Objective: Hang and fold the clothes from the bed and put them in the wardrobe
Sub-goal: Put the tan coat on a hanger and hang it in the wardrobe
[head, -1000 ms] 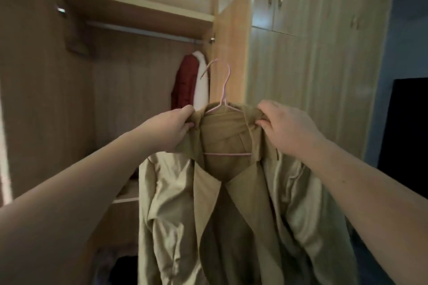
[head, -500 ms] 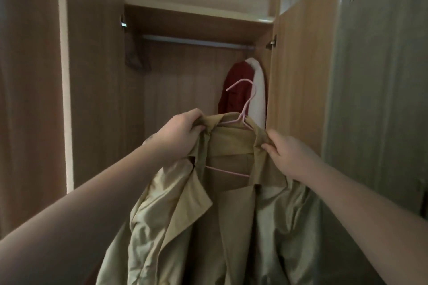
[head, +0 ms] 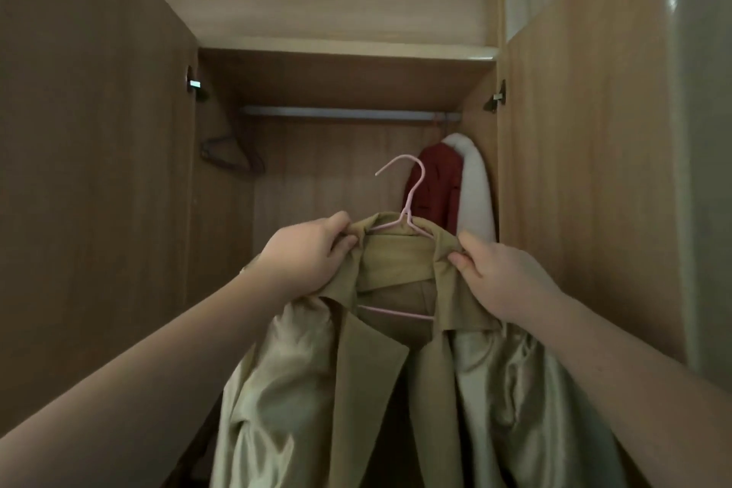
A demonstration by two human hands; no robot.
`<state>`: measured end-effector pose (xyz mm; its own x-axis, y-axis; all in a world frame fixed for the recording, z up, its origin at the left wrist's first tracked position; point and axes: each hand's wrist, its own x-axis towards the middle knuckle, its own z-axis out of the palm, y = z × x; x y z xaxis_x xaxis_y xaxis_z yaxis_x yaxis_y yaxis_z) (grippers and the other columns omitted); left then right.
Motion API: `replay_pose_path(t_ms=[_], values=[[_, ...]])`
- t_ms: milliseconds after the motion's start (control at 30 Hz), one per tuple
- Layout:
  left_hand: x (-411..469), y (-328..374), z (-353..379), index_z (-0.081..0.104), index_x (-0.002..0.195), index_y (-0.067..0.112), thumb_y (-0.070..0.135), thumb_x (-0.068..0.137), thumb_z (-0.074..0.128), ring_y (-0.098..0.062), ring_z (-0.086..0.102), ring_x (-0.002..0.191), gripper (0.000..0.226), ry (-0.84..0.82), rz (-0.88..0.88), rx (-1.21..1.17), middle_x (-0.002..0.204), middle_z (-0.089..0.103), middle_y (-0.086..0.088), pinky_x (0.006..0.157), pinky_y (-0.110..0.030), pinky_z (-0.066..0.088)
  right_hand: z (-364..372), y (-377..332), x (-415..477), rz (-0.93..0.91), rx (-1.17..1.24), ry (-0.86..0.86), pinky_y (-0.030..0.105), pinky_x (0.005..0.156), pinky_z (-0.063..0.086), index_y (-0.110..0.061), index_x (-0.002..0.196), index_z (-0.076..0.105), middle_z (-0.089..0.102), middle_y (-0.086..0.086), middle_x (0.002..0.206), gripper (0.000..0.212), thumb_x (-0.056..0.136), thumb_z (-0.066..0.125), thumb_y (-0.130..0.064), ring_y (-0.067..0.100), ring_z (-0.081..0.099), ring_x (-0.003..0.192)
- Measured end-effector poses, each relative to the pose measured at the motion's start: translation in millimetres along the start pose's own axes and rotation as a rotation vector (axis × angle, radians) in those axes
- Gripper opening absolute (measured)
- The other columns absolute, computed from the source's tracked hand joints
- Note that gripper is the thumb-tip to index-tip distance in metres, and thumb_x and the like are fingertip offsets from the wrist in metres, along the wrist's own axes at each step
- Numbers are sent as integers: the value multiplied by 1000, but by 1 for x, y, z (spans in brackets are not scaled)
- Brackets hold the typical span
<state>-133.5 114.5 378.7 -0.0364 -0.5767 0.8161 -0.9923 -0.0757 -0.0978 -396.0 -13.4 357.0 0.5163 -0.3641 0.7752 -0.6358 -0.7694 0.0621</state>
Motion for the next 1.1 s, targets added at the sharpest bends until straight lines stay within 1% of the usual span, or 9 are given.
replay_pose_path(t_ms=[100, 200, 367, 533, 667, 767, 900, 1033, 1100], values=[[29, -14, 40, 47, 120, 33, 45, 99, 45, -22, 65, 98, 25, 127, 13, 21, 111, 68, 11, 69, -35, 49, 31, 27, 37, 54, 162, -51, 39, 73, 50, -31, 115, 42, 63, -5, 91, 20, 103, 34, -45, 22, 62, 82], [55, -26, 77, 58, 110, 31, 41, 99, 49, -21, 64, 101, 18, 198, -6, 8, 107, 68, 9, 71, -34, 49, 68, 47, 64, 38, 278, -58, 31, 76, 43, -41, 133, 39, 60, -14, 106, 29, 104, 38, -38, 14, 60, 95], [107, -57, 132, 58, 93, 25, 36, 98, 51, -22, 57, 99, 14, 190, -102, -115, 96, 63, 6, 74, -35, 44, 119, 76, 115, 75, 436, -110, 27, 72, 45, -42, 95, 53, 65, -16, 92, 20, 105, 39, -33, 5, 61, 88], [155, -101, 178, 48, 73, 27, 41, 95, 55, -18, 57, 82, 27, 36, -158, -349, 75, 55, 10, 72, -37, 46, 159, 90, 170, 9, 233, 0, 42, 72, 49, -32, 85, 44, 58, -10, 80, 15, 99, 45, -37, 14, 57, 78], [193, -139, 203, 62, 84, 25, 53, 81, 54, -16, 62, 84, 30, -91, -70, -532, 83, 64, 7, 77, -34, 48, 182, 96, 216, 44, 161, 75, 42, 70, 48, -28, 80, 45, 57, -8, 75, 18, 94, 52, -36, 17, 57, 77], [219, -163, 230, 63, 88, 16, 42, 89, 65, -18, 59, 78, 26, -129, -22, -551, 82, 62, 0, 72, -32, 44, 196, 96, 256, 64, 81, 10, 41, 67, 50, -30, 81, 48, 60, -6, 71, 14, 91, 52, -39, 15, 59, 71], [267, -188, 271, 56, 89, 16, 25, 94, 64, -20, 52, 85, 14, 49, 28, -444, 89, 57, -2, 69, -30, 32, 221, 101, 306, 36, 39, -76, 38, 70, 46, -22, 88, 49, 61, -4, 80, 19, 99, 49, -38, 19, 59, 77], [313, -206, 309, 56, 100, 26, 39, 95, 55, -26, 57, 96, 14, 264, 95, -369, 99, 60, 0, 82, -40, 47, 237, 112, 340, 77, -239, 110, 40, 61, 44, -28, 93, 38, 57, -4, 78, 18, 102, 37, -44, 28, 59, 74], [332, -206, 323, 52, 123, 33, 47, 95, 43, -26, 56, 109, 32, 334, 79, -240, 118, 61, 2, 90, -43, 47, 235, 117, 358, 91, -321, 169, 39, 59, 42, -28, 94, 35, 49, -7, 73, 18, 102, 32, -44, 30, 60, 73]])
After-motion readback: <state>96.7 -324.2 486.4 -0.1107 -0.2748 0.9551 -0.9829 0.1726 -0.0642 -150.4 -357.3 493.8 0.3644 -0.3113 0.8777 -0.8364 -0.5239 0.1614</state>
